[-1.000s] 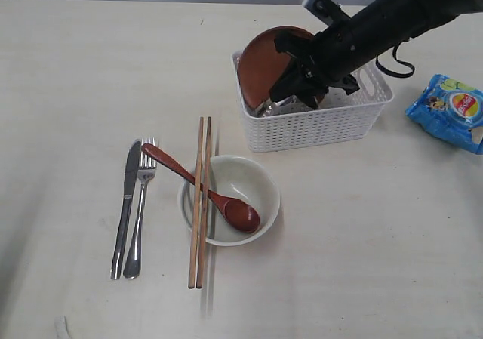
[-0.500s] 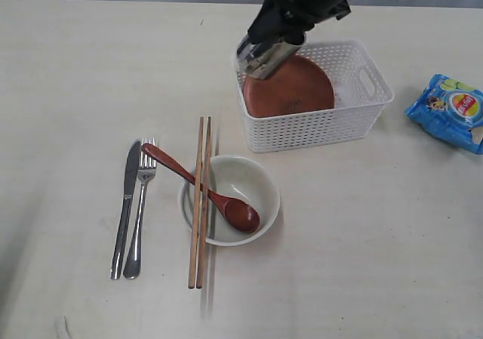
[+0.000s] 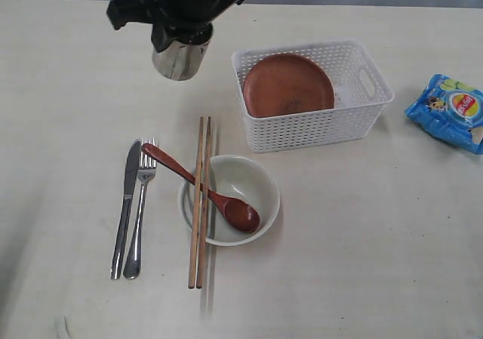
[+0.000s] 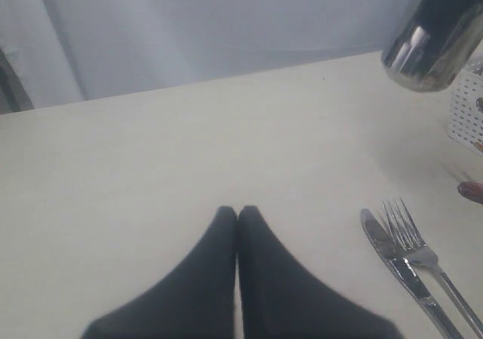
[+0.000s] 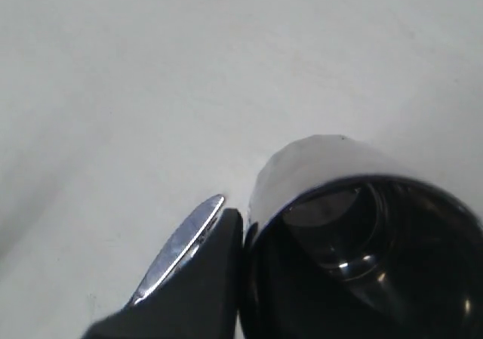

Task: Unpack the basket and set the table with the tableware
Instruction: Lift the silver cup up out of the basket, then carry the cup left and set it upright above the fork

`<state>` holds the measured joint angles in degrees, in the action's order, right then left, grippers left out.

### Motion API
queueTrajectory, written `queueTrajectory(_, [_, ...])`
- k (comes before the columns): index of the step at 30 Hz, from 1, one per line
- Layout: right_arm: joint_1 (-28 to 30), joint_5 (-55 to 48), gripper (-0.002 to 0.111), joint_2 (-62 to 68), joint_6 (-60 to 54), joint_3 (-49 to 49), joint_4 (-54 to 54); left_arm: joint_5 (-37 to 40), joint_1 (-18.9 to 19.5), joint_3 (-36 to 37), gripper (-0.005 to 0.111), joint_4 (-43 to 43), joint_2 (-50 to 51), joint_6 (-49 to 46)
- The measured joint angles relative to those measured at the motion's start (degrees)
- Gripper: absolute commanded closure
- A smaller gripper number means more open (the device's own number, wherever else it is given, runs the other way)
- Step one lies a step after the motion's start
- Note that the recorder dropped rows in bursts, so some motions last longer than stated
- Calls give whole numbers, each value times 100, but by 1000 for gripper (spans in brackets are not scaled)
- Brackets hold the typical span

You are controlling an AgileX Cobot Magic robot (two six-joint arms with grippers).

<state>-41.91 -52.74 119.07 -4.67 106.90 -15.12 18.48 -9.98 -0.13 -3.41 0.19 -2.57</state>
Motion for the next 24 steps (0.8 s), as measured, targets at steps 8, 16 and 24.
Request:
queueTrajectory(8, [-390,-138,109,873,467,813,444,0,0,0,107,0,0,0])
queueTrajectory(16, [-390,-216,109,1403,766,1188,658,0,0,0,107,0,0,0])
queueTrajectory(24, [-390,-37,108,1614,771,1191,658,0,0,0,107,0,0,0])
